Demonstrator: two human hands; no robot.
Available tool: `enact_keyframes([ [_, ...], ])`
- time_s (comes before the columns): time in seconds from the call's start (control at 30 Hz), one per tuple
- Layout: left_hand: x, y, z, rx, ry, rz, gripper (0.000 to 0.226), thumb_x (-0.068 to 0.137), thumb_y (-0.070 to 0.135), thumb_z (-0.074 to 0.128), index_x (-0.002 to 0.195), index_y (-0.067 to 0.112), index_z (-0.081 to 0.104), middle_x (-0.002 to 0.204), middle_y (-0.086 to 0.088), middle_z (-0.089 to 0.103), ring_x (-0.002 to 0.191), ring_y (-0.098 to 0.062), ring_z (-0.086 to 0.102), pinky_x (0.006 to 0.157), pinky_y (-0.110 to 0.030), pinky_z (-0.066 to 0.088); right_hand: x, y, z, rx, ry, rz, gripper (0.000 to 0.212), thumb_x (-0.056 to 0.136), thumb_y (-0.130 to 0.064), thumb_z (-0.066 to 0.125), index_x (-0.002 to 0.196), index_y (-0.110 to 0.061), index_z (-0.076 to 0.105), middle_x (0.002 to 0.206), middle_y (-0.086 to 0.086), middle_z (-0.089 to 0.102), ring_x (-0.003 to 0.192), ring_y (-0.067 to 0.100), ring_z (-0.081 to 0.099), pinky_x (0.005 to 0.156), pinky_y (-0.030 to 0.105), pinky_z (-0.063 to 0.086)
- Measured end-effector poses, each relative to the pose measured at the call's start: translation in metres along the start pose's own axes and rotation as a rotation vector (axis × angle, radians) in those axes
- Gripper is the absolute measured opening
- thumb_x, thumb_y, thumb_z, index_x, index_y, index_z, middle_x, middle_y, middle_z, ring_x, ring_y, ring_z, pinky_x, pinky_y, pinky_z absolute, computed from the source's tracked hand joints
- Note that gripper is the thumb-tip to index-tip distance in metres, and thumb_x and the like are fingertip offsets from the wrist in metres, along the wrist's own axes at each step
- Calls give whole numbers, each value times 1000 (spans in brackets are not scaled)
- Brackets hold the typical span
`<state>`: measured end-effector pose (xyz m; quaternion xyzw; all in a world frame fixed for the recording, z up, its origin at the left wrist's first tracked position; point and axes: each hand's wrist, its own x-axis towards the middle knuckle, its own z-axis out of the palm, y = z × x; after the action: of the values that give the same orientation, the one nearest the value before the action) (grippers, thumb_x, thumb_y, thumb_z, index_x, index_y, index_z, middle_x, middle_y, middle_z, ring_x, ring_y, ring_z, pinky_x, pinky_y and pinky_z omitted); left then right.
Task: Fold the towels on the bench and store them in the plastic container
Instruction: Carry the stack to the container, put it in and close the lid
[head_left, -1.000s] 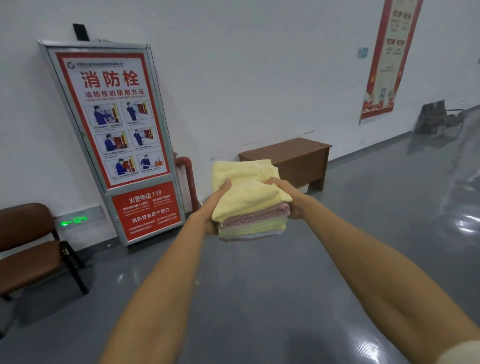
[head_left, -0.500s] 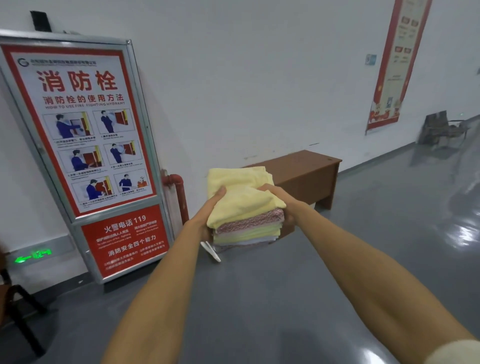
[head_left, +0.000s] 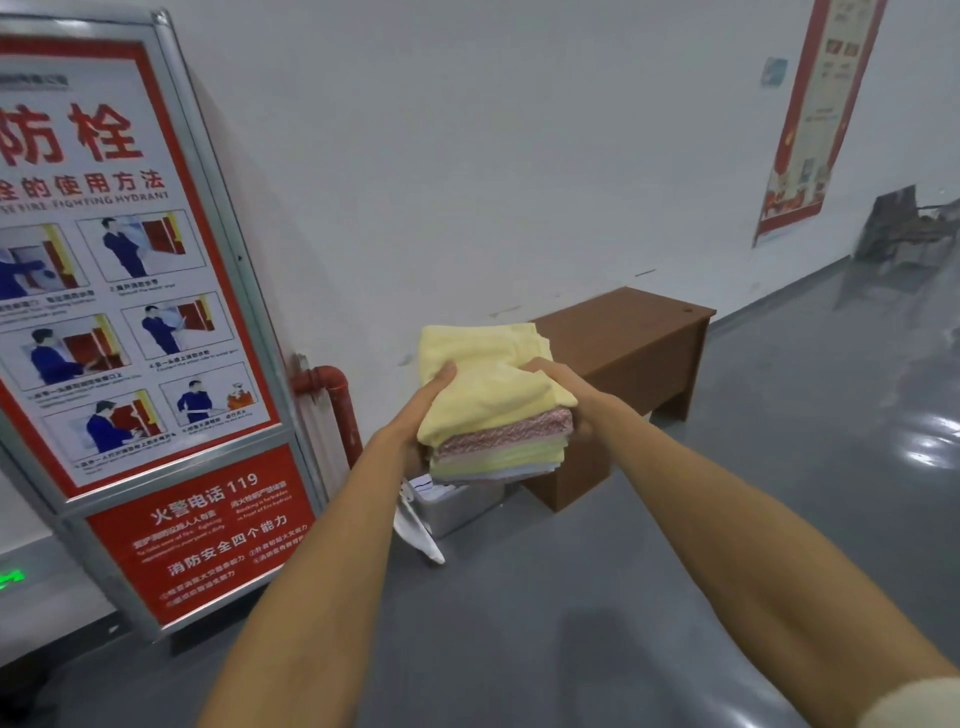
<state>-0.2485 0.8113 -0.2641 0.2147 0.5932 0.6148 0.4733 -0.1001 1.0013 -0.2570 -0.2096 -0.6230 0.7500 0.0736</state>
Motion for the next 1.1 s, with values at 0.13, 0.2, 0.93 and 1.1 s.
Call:
enact_keyframes([
  [0.13,95,26,-10,5,56,42,79,83,74,62,137,17,58,117,-12,74,113,-29,69,98,-41,55,89,-22,-44,-13,-35,7,34,92,-36,59,113,-10,68,96,12,71,85,30,69,79,39,52],
  [0.2,143,42,-16,1,86,18,86,76,78,66,137,18,57,119,-15,73,115,-33,68,104,-47,52,135,-39,-66,-29,-50,14,37,90,-36,61,116,-9,67,98,13,70,88,32,68,82,41,50],
  [0.93,540,139,-221,-101,244,-104,94,63,87,69,133,24,56,121,-17,72,113,-39,69,105,-57,49,617,-102,-141,-84,-162,120,49,94,-38,57,133,-9,58,120,18,70,100,33,70,81,37,56],
  [1.1,625,173,-292,-103,257,-112,94,64,84,73,135,26,57,125,-15,71,116,-38,67,109,-56,46,727,-117,-133,-69,-173,128,39,94,-35,58,127,-13,60,123,17,70,101,34,70,88,39,56],
])
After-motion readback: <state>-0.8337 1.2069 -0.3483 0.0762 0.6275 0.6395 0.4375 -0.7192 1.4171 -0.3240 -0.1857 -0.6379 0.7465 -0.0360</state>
